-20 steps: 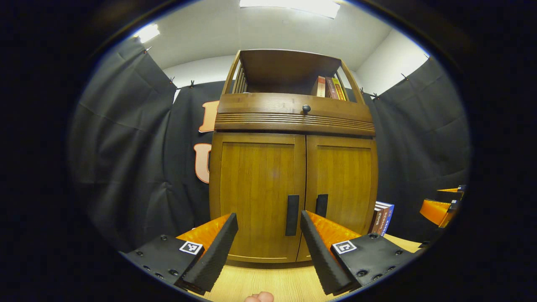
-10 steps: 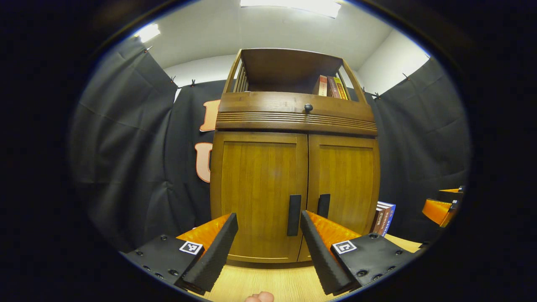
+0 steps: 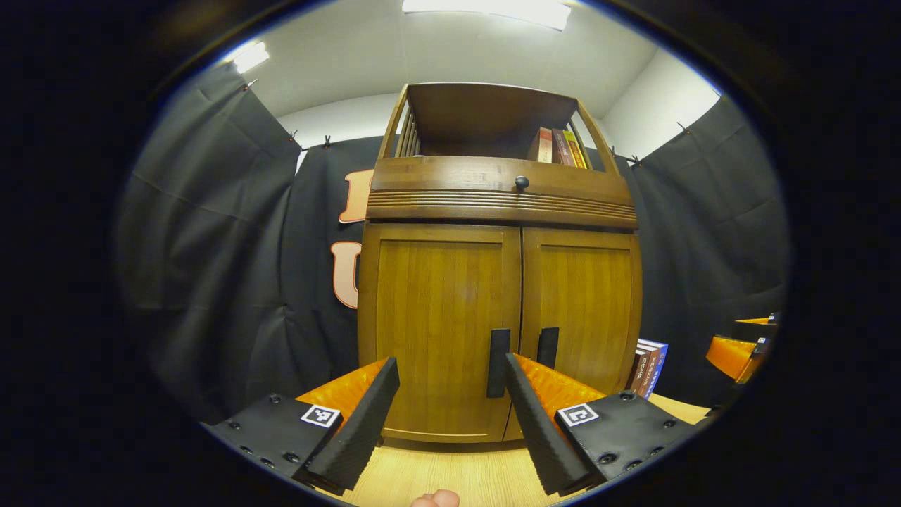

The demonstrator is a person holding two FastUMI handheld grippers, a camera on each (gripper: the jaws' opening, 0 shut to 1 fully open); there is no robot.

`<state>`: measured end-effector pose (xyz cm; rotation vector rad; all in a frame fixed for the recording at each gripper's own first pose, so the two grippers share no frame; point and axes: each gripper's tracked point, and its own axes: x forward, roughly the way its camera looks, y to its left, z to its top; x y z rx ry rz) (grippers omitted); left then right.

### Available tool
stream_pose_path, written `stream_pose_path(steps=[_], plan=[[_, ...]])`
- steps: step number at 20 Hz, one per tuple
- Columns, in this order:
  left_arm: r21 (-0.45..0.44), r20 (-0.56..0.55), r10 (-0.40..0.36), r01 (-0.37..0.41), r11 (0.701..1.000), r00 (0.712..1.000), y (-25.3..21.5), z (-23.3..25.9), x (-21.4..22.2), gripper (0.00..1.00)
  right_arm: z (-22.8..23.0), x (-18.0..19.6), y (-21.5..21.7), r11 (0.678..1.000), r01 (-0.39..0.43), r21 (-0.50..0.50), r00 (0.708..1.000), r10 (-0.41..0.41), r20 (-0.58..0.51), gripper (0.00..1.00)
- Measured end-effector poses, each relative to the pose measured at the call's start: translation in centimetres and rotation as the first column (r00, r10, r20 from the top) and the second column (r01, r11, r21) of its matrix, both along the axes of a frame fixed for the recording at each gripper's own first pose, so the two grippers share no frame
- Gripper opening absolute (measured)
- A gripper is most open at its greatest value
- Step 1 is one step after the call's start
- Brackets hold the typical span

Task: Open the right door of the double-door shoe cabinet with the right hand, and open the left door with the left hand.

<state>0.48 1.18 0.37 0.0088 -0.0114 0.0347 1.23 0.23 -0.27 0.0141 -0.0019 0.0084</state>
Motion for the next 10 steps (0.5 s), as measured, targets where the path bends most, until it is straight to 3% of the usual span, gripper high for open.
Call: stream_pose_path(steps=[5,10], plan=[[0.010,-0.001,0.004,-0.004,1.000,1.000,0.3,0.1,-0.1,0.96,0.0,2.1,1.6,0.999,-0.048,-0.007,0.999,0.048,0.005,0.94],[0.019,0.020,0.033,-0.033,0.999,0.999,1.6,1.2,-0.5,0.95,0.6,7.1,5.1,0.990,-0.140,0.013,0.990,0.139,0.020,0.94]])
